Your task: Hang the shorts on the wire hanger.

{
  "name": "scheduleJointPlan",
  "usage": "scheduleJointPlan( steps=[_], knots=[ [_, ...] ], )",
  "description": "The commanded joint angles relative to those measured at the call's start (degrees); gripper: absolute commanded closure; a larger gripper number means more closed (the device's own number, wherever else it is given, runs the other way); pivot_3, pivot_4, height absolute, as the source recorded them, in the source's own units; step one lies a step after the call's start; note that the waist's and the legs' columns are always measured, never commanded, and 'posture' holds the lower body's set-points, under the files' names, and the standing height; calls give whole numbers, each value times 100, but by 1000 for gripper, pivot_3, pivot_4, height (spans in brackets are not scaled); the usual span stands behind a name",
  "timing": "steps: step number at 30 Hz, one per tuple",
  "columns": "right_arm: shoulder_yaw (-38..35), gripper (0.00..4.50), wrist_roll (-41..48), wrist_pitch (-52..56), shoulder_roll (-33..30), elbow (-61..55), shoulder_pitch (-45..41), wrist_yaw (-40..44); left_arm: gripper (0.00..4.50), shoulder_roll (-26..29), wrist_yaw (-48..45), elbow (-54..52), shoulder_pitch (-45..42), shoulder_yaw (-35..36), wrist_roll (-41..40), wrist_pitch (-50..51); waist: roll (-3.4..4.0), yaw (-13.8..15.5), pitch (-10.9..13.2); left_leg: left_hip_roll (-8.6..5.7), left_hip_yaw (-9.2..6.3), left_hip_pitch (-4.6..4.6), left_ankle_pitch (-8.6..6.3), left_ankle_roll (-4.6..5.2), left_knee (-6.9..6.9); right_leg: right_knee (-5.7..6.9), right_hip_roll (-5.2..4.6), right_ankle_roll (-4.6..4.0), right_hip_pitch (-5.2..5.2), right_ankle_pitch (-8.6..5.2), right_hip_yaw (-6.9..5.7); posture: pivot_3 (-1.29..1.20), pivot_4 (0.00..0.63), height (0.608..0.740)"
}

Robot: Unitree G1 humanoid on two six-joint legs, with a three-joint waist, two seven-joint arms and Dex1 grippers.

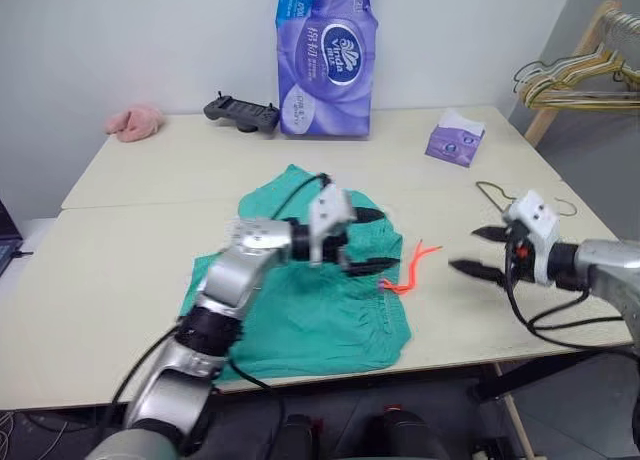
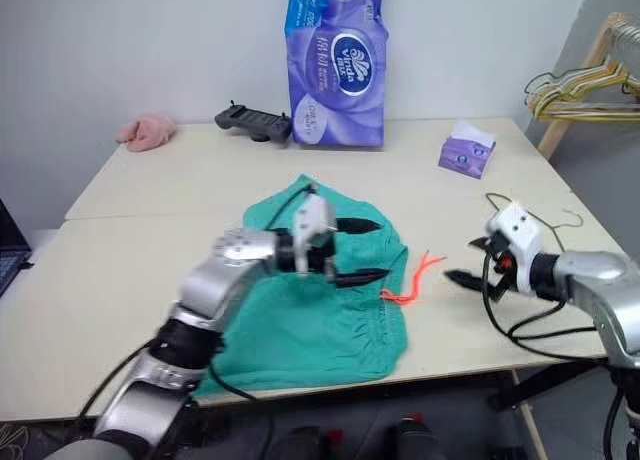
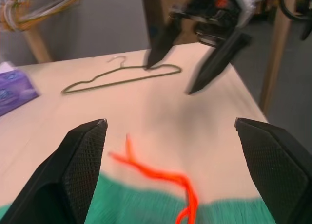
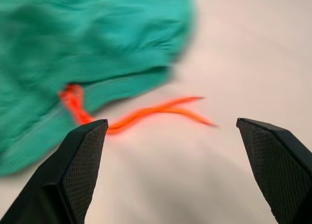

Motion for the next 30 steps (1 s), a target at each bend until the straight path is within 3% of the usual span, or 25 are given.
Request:
scheduleJointPlan(
  steps=[1, 6, 13, 21, 30],
  knots=[
    [-244, 0, -576, -204, -263, 805, -307, -478, 38, -588, 484, 309, -289, -183, 255, -204, 0, -32, 0, -2, 3, 0, -1, 1, 0, 0, 0, 0, -5, 0, 3, -110, 66, 740],
    [-197, 0, -847, -417, -544, 1944, -682, -363, 38, -1575, 1238, 844, -427, -421, 662, -412, 24, -175, -13, -1, 14, -5, -2, 5, -3, 1, 2, 0, -11, 0, 12, -157, 59, 740],
    [206, 0, -1332, -1387, -327, 4096, -1505, -68, 38, -2175, 2104, 1399, -585, -431, 1213, -800, 47, -467, -27, 3, 28, 6, -3, 6, -9, 2, 36, 6, 4, -2, 31, -147, 60, 740],
    [401, 0, -1787, -2878, 171, 6372, -2549, 160, 38, -2296, 2429, 1524, -551, -497, 1392, -806, 93, -567, -54, 13, 64, 12, -7, 13, -20, 4, 60, 8, -8, -2, 81, -115, 49, 740],
    [262, 0, -2008, -3611, 679, 8076, -3162, -687, 38, -2131, 2376, 1306, -499, -448, 1363, -601, 111, -502, -66, 3, 87, 13, -11, 19, -17, 4, 55, 18, -10, 6, 113, -68, 35, 740]
  ],
)
